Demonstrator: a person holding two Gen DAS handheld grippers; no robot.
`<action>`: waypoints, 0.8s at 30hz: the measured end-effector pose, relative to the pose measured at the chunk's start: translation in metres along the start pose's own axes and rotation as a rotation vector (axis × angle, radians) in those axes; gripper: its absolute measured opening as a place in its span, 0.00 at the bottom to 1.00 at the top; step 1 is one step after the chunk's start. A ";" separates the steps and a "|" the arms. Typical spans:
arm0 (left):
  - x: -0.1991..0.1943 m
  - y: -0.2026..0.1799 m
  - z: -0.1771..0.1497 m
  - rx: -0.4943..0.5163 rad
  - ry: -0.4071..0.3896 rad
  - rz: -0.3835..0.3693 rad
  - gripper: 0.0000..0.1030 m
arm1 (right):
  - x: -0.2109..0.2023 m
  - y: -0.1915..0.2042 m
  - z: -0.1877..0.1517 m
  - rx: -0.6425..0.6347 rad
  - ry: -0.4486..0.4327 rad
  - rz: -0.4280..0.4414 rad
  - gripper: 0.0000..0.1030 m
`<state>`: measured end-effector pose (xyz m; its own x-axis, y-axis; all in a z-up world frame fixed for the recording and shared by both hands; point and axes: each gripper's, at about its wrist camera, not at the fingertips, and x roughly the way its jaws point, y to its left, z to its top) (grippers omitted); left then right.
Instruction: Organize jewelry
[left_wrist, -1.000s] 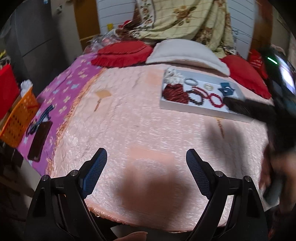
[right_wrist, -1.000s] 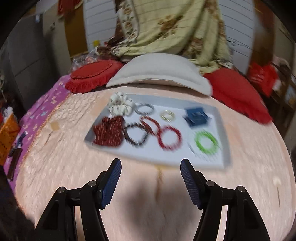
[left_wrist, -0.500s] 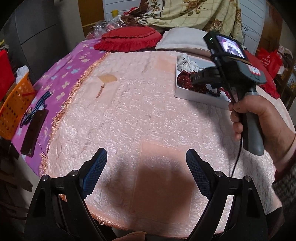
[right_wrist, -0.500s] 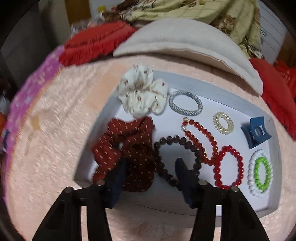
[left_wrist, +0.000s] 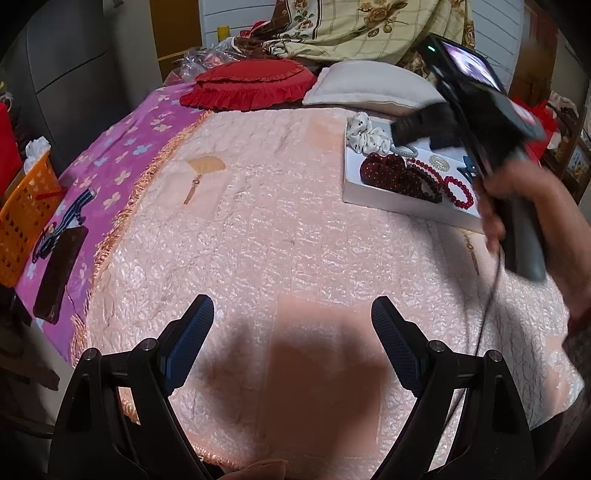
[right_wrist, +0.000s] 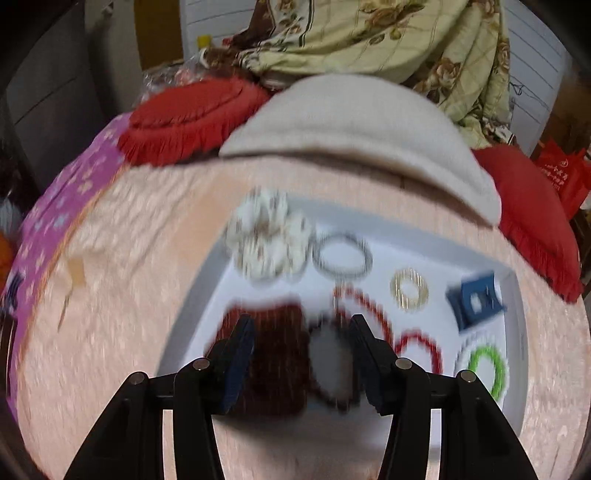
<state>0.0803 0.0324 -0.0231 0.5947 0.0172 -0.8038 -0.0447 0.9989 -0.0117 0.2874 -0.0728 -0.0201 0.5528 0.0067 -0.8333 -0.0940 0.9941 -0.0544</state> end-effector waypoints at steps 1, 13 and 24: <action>0.001 0.001 0.001 0.000 -0.002 0.000 0.85 | 0.007 0.001 0.013 0.003 -0.004 -0.004 0.49; 0.021 0.006 0.003 0.011 0.022 -0.014 0.85 | 0.094 0.019 0.051 -0.045 0.127 -0.132 0.49; 0.009 0.007 0.002 -0.005 0.015 0.020 0.85 | 0.011 0.001 0.021 -0.022 -0.007 -0.061 0.50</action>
<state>0.0871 0.0393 -0.0297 0.5814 0.0361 -0.8128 -0.0602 0.9982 0.0013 0.3113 -0.0694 -0.0178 0.5634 -0.0528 -0.8245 -0.0782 0.9901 -0.1168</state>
